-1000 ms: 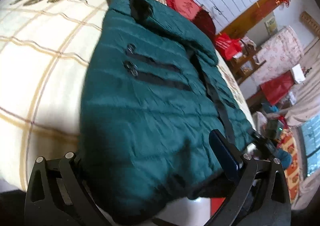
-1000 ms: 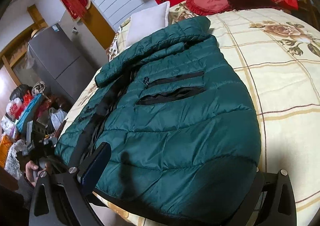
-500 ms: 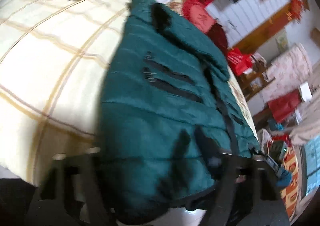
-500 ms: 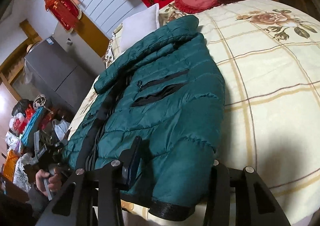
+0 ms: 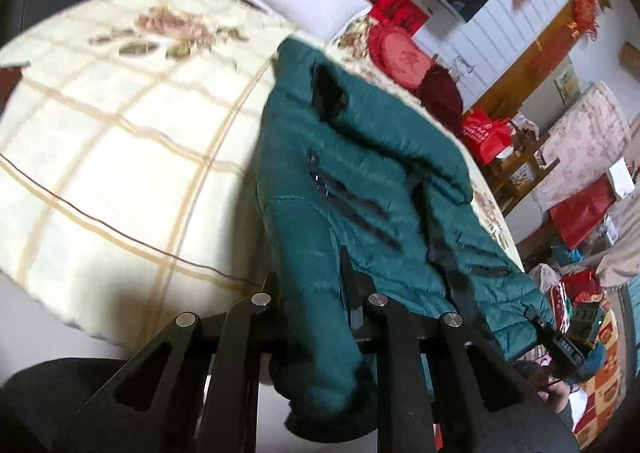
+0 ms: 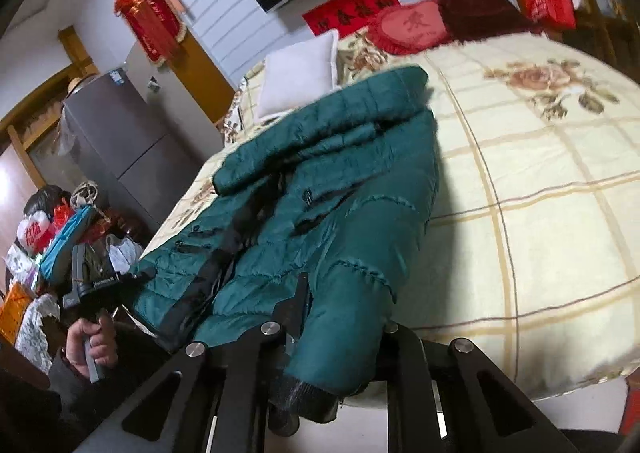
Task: Fold large clothes
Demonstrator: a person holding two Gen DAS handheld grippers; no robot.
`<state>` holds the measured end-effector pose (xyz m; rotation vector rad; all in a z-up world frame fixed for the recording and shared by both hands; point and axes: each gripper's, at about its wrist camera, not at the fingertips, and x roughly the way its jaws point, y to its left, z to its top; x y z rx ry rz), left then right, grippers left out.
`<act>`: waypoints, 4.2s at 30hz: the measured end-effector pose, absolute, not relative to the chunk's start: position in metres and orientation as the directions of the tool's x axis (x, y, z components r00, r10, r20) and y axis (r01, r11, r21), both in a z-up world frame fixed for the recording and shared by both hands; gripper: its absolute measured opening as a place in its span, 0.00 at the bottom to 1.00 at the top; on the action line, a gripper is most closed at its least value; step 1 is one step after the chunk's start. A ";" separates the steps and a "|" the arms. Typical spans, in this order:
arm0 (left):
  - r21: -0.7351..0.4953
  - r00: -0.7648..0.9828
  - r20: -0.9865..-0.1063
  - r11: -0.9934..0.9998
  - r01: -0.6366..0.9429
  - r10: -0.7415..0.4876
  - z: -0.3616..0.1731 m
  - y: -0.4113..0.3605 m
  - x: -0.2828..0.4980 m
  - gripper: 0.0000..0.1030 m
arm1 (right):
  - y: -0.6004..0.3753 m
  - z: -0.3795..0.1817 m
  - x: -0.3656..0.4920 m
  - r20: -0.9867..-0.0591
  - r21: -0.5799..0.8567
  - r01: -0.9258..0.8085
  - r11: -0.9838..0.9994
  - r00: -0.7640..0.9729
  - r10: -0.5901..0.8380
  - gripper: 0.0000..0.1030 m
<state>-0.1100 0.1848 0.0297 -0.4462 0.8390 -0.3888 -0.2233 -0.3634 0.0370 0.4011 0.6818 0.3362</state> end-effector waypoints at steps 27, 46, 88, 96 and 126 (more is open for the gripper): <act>-0.411 0.749 -0.480 0.871 0.269 -0.458 0.124 0.182 -0.217 0.14 | -0.375 0.139 -0.305 -0.424 0.341 -0.208 0.917 0.837 0.347 0.14; -0.489 0.798 -0.452 0.859 0.152 -0.399 0.160 0.151 -0.074 0.14 | -0.382 0.171 -0.174 -0.413 0.386 -0.075 0.919 0.877 0.245 0.14; -0.364 0.725 -0.628 0.930 0.047 -0.283 0.049 0.092 0.140 0.59 | -0.407 0.049 0.056 -0.559 0.545 0.136 0.827 0.795 0.237 0.53; -0.307 0.803 -0.546 0.949 0.072 -0.238 0.070 0.089 0.133 1.00 | -0.397 0.078 0.043 -0.495 0.493 0.106 0.864 0.851 0.178 0.91; -0.051 0.638 -0.765 0.996 0.078 -0.090 0.028 0.041 0.147 1.00 | -0.359 0.051 0.112 -0.738 0.101 0.039 0.994 0.673 0.049 0.98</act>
